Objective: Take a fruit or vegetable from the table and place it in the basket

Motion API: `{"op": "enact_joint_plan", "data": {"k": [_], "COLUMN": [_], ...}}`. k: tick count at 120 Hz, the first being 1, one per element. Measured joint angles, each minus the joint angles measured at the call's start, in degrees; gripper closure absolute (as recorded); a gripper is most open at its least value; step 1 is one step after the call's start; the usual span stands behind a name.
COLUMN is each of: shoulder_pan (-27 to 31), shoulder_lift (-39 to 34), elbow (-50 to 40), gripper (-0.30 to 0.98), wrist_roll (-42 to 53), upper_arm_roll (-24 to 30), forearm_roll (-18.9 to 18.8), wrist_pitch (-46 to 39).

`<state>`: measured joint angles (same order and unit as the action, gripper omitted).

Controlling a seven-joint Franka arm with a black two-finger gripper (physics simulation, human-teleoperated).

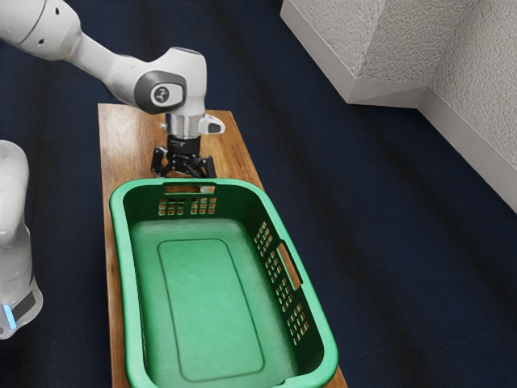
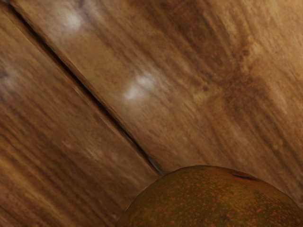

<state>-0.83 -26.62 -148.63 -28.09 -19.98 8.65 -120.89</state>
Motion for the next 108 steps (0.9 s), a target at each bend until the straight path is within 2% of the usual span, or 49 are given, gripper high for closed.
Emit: {"op": "enact_joint_plan", "data": {"k": [20, 28, 57, 85, 108], "shoulder_pan": [0.7, 0.8, 1.8, 8.3, 9.0], "shoulder_lift": [-0.4, -0.7, -1.5, -4.3, -4.5], "elbow": [0.2, 0.3, 0.7, 1.5, 9.5], "gripper": [0.24, 0.31, 0.32, 0.32, 0.32], "wrist_roll": [-1.1, -1.5, -3.0, -3.7, -3.9], "upper_arm_roll": [0.4, 0.5, 1.3, 2.0, 3.6], "forearm_roll": [0.9, 0.9, 0.8, 0.8, -0.7], "wrist_pitch": [-0.3, -0.4, -0.5, -0.3, -0.2]}}
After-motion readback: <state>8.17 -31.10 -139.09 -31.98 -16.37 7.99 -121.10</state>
